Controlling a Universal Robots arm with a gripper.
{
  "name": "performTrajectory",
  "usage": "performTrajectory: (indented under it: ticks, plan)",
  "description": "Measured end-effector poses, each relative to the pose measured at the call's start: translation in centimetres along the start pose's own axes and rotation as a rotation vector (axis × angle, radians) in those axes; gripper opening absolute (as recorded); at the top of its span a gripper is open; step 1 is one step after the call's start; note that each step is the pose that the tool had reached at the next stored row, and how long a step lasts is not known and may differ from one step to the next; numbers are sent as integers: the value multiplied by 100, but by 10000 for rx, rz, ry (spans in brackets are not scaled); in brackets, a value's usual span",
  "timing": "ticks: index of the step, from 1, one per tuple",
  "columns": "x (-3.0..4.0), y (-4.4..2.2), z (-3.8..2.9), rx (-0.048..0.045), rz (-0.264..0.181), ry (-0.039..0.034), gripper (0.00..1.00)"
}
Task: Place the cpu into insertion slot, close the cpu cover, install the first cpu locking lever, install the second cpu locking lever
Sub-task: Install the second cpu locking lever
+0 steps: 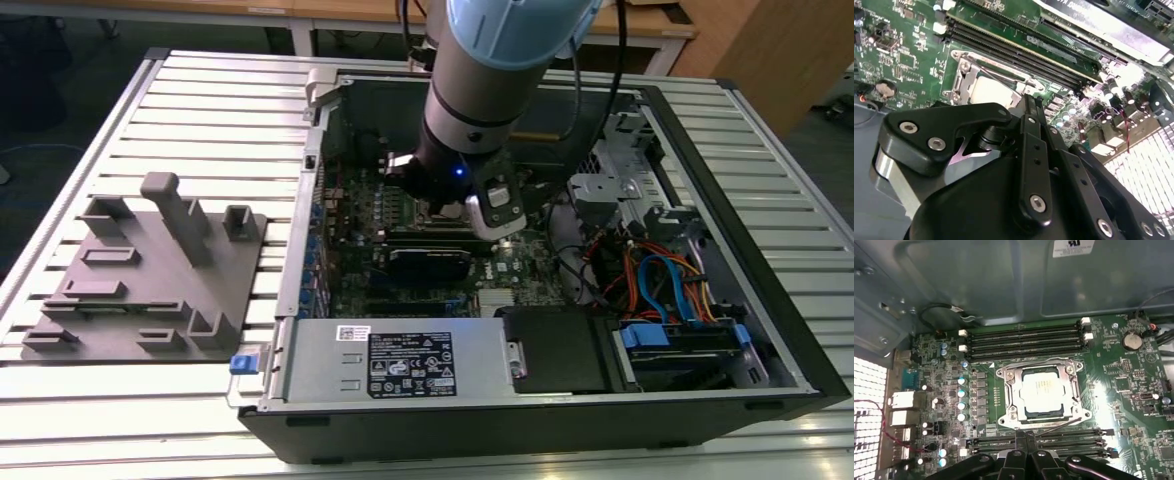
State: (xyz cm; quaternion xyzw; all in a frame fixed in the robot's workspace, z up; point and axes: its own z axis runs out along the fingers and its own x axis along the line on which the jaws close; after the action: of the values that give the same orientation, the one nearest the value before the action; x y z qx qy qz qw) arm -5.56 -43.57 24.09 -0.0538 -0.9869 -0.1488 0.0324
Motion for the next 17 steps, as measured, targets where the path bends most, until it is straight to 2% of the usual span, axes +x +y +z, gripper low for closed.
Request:
performTrajectory:
  ticks: [5,10,14,17]
  plan:
    - [52,-25,63,-12,148,-45,10]
    - [109,-50,125,-25,182,-54,10]
    - [130,-67,170,-93,179,-45,10]
    - [150,-77,197,-188,175,-34,10]
